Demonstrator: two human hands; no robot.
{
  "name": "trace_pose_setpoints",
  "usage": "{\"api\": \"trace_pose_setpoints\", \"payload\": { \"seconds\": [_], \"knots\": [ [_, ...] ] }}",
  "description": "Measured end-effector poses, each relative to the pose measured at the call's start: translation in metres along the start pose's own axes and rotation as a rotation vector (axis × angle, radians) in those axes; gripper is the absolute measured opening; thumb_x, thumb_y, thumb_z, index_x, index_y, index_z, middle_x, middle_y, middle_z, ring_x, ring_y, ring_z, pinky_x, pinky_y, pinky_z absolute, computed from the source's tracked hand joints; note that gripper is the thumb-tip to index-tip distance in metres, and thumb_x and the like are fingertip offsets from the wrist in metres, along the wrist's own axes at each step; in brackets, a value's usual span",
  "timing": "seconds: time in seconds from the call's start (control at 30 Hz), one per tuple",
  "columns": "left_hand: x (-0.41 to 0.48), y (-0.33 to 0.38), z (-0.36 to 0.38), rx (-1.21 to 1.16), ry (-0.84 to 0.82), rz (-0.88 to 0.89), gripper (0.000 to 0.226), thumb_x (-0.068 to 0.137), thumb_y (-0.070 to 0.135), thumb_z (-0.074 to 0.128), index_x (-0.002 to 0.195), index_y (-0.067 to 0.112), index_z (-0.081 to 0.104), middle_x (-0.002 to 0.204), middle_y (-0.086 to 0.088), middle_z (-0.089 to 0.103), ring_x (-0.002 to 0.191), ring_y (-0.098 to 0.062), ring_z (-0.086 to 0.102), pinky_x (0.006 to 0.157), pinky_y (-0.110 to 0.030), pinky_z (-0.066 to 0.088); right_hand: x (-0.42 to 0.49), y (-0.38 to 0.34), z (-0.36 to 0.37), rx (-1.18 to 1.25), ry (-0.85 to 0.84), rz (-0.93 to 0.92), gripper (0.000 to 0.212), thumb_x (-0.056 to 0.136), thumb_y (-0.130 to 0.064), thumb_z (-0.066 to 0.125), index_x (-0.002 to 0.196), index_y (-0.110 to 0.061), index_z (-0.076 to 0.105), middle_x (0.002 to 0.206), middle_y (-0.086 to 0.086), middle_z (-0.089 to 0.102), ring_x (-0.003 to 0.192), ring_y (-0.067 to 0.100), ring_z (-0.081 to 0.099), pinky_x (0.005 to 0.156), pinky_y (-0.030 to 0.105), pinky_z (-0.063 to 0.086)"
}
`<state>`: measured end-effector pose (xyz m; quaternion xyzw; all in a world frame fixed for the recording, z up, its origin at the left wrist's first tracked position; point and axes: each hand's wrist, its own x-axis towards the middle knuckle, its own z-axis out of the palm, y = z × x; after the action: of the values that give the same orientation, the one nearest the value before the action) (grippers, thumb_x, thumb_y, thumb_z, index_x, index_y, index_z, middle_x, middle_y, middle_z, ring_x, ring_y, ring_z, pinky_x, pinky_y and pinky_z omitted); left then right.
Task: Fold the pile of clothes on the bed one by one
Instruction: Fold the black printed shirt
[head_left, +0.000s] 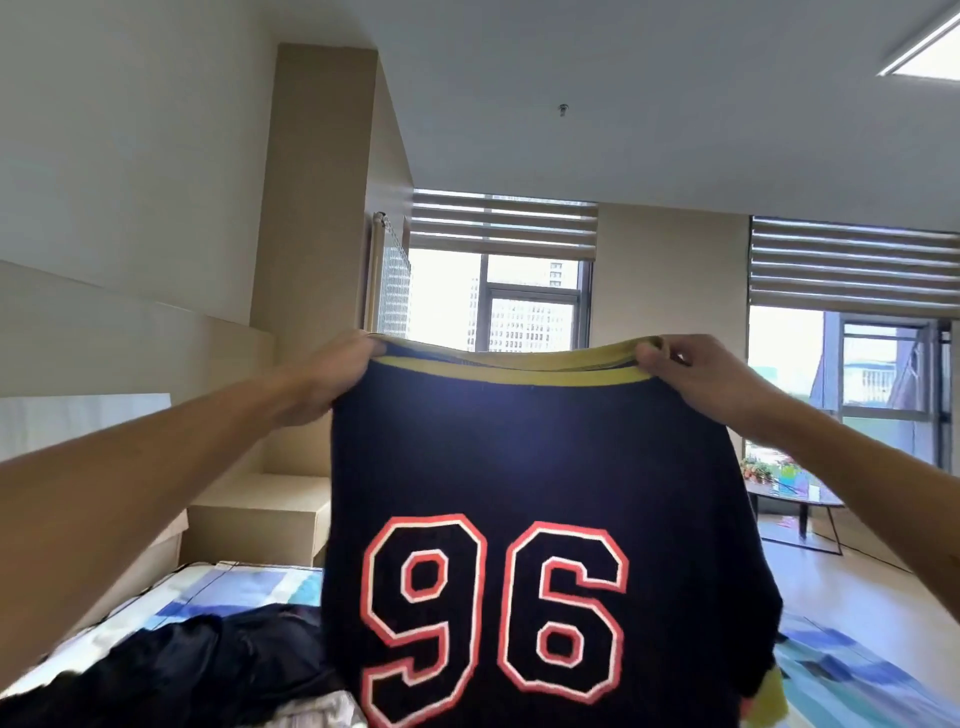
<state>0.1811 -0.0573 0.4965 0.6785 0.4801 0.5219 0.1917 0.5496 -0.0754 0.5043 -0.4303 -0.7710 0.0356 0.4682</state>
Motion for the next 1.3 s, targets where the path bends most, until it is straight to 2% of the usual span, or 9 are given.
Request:
{"api": "trace_pose_setpoints", "payload": {
  "seconds": [0.07, 0.17, 0.27, 0.47, 0.6, 0.8, 1.03, 1.17, 1.3],
  "knots": [
    [-0.009, 0.003, -0.004, 0.019, -0.068, 0.085, 0.033, 0.106, 0.013, 0.036, 0.082, 0.013, 0.059, 0.053, 0.015, 0.063, 0.056, -0.002, 0.06, 0.06, -0.023, 0.04, -0.005, 0.003, -0.008, -0.038, -0.115, -0.046, 0.011, 0.092, -0.036, 0.065, 0.1, -0.032, 0.073, 0.085, -0.015, 0.073, 0.075, 0.003, 0.065, 0.068, 0.012, 0.047],
    [-0.018, 0.007, -0.019, 0.143, -0.254, 0.179, 0.028, 0.106, 0.026, 0.043, 0.093, 0.012, 0.063, 0.076, 0.021, 0.068, 0.07, 0.01, 0.061, 0.073, -0.019, 0.041, -0.009, 0.006, -0.015, -0.103, -0.232, -0.02, 0.018, 0.084, -0.028, 0.073, 0.1, -0.018, 0.075, 0.088, -0.004, 0.077, 0.078, 0.013, 0.073, 0.067, 0.022, 0.053],
    [-0.011, -0.004, -0.033, 0.407, -0.28, 0.29, 0.02, 0.101, 0.029, 0.057, 0.11, 0.018, 0.071, 0.094, 0.01, 0.074, 0.088, -0.005, 0.07, 0.078, -0.024, 0.049, -0.013, 0.009, -0.018, -0.166, -0.15, 0.001, 0.021, 0.088, -0.03, 0.069, 0.091, -0.01, 0.075, 0.078, 0.001, 0.076, 0.068, 0.018, 0.072, 0.059, 0.023, 0.055],
    [-0.015, -0.056, -0.021, 0.528, -0.01, 0.326, 0.014, 0.103, 0.022, 0.053, 0.095, 0.015, 0.062, 0.087, 0.0, 0.065, 0.081, -0.017, 0.062, 0.071, -0.033, 0.047, -0.035, 0.034, 0.013, -0.213, -0.074, 0.066, 0.023, 0.101, -0.034, 0.054, 0.096, -0.02, 0.072, 0.087, 0.0, 0.075, 0.082, 0.023, 0.071, 0.082, 0.049, 0.055],
    [-0.018, -0.073, -0.022, 0.716, 0.041, 0.392, 0.017, 0.102, 0.027, 0.052, 0.096, 0.013, 0.059, 0.088, -0.005, 0.066, 0.08, -0.023, 0.062, 0.073, -0.039, 0.048, -0.038, 0.045, 0.029, -0.351, -0.089, 0.041, 0.025, 0.103, -0.03, 0.05, 0.103, -0.018, 0.071, 0.096, 0.002, 0.074, 0.086, 0.021, 0.067, 0.078, 0.038, 0.049],
    [0.017, 0.01, -0.065, 0.931, 0.289, 0.533, 0.026, 0.104, 0.025, 0.051, 0.112, 0.002, 0.062, 0.104, -0.024, 0.066, 0.096, -0.041, 0.06, 0.071, -0.033, 0.03, 0.021, -0.006, -0.021, -0.632, 0.253, -0.066, 0.027, 0.1, -0.043, 0.05, 0.11, -0.026, 0.068, 0.1, 0.008, 0.07, 0.095, 0.036, 0.064, 0.075, 0.042, 0.049],
    [0.048, 0.131, -0.118, 0.989, 0.671, 0.548, 0.029, 0.106, 0.031, 0.044, 0.117, 0.009, 0.061, 0.107, -0.023, 0.063, 0.098, -0.045, 0.059, 0.073, -0.04, 0.035, 0.076, -0.096, -0.088, -0.721, 0.602, -0.177, 0.028, 0.103, -0.038, 0.047, 0.101, -0.013, 0.057, 0.096, 0.019, 0.064, 0.092, 0.042, 0.06, 0.071, 0.038, 0.036],
    [0.045, 0.145, -0.127, 0.985, 0.845, 0.581, 0.024, 0.102, 0.022, 0.042, 0.114, 0.013, 0.061, 0.107, -0.021, 0.065, 0.096, -0.048, 0.06, 0.074, -0.042, 0.036, 0.071, -0.11, -0.103, -0.655, 0.67, -0.228, 0.023, 0.102, -0.038, 0.046, 0.089, -0.02, 0.048, 0.082, 0.009, 0.054, 0.076, 0.03, 0.047, 0.068, 0.037, 0.033],
    [0.035, 0.141, -0.121, 0.91, 0.907, 0.673, 0.021, 0.102, 0.021, 0.04, 0.113, 0.01, 0.054, 0.108, -0.026, 0.062, 0.094, -0.053, 0.059, 0.076, -0.052, 0.042, 0.064, -0.109, -0.109, -0.624, 0.715, -0.279, 0.024, 0.099, -0.041, 0.05, 0.088, -0.019, 0.053, 0.087, 0.016, 0.061, 0.088, 0.042, 0.058, 0.069, 0.038, 0.034]
  ]
}}
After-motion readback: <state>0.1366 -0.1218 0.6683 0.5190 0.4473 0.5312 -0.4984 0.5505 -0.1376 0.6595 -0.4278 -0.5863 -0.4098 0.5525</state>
